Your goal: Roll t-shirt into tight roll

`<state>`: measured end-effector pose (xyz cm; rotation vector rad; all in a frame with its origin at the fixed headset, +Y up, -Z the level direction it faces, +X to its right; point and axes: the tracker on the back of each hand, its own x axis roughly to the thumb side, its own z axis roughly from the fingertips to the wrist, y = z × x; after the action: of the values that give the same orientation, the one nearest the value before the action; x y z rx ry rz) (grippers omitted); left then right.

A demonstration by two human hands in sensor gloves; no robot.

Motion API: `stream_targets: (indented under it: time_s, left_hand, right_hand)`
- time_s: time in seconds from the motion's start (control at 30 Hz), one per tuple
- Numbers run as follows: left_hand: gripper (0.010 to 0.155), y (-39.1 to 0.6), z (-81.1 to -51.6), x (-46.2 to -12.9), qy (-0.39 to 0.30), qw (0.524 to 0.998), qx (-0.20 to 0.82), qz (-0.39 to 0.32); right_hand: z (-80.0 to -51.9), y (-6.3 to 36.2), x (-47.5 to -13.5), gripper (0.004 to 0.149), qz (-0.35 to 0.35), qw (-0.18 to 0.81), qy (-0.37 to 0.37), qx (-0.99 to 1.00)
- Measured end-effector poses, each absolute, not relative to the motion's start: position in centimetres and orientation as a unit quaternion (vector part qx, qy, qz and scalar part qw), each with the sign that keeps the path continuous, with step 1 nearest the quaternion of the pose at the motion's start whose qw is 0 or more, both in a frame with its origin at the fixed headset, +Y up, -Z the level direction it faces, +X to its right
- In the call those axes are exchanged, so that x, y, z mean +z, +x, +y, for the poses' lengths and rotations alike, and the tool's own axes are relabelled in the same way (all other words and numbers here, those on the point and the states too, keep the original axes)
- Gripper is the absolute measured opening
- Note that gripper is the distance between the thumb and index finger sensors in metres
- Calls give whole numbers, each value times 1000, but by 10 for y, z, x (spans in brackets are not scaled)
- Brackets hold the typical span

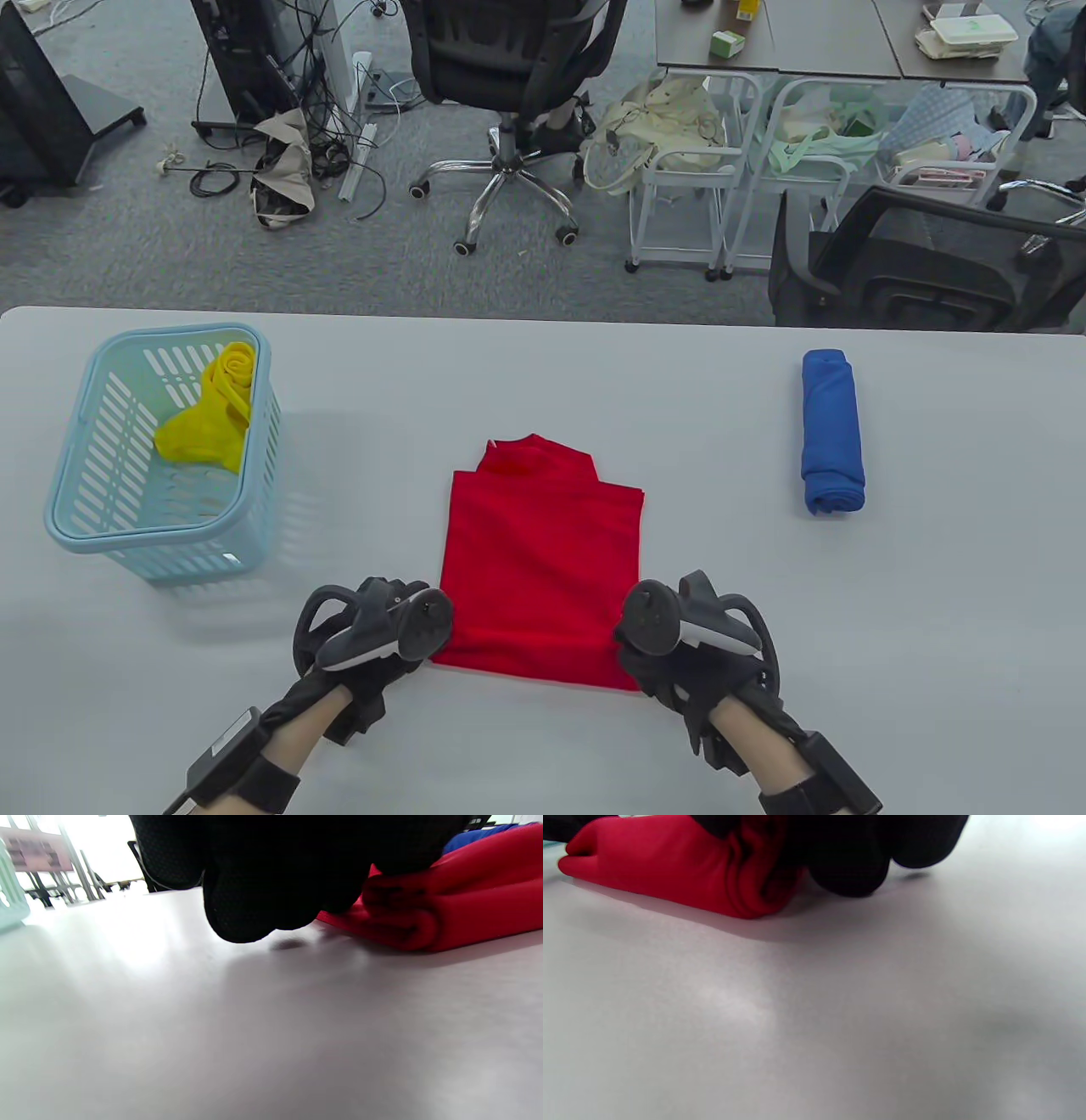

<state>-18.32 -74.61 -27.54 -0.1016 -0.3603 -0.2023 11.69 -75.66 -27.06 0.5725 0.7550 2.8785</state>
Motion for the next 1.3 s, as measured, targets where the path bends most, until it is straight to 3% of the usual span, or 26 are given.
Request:
stream_targets:
  time_s: [0.1,0.2,0.33,0.4,0.53,0.6,0.7,0.83,1.0,1.13,1.3]
  left_hand:
    - [52,-177,-733,-267,-20,981,-36,-189]
    - [54,-163,-729,-256,-36,961,8,-274]
    - [60,-146,-752,-247,-90,943,-104,-304]
    - [64,-144,-755,-246,-64,940,-137,-304]
    - [65,-143,-757,-250,-82,942,-119,-303]
    - [67,-144,-758,-252,-79,942,-126,-302]
    - [67,-144,-759,-254,-85,943,-119,-300]
    - [68,-141,-760,-253,-66,942,-146,-295]
    - [66,-139,-760,-251,-44,943,-161,-289]
    - [55,-139,-755,-255,-24,947,-136,-289]
    - [49,-153,-747,-264,-105,953,-16,-285]
  right_hand:
    - [-758,120,-271,40,255,65,182,947]
    - [-758,121,-271,40,257,71,180,947]
    - [-758,121,-270,41,255,69,178,948]
    - [-754,124,-271,41,244,62,151,956]
    - [-734,119,-260,55,119,-89,95,984]
    - [-726,111,-253,54,109,-64,157,979]
    - [-731,99,-245,54,154,15,230,961]
    - [-756,87,-243,74,172,-123,229,950]
    - [-756,89,-249,68,171,-103,225,954]
    - [-752,93,-254,51,150,-74,226,960]
    - [-746,104,-262,47,203,25,229,952]
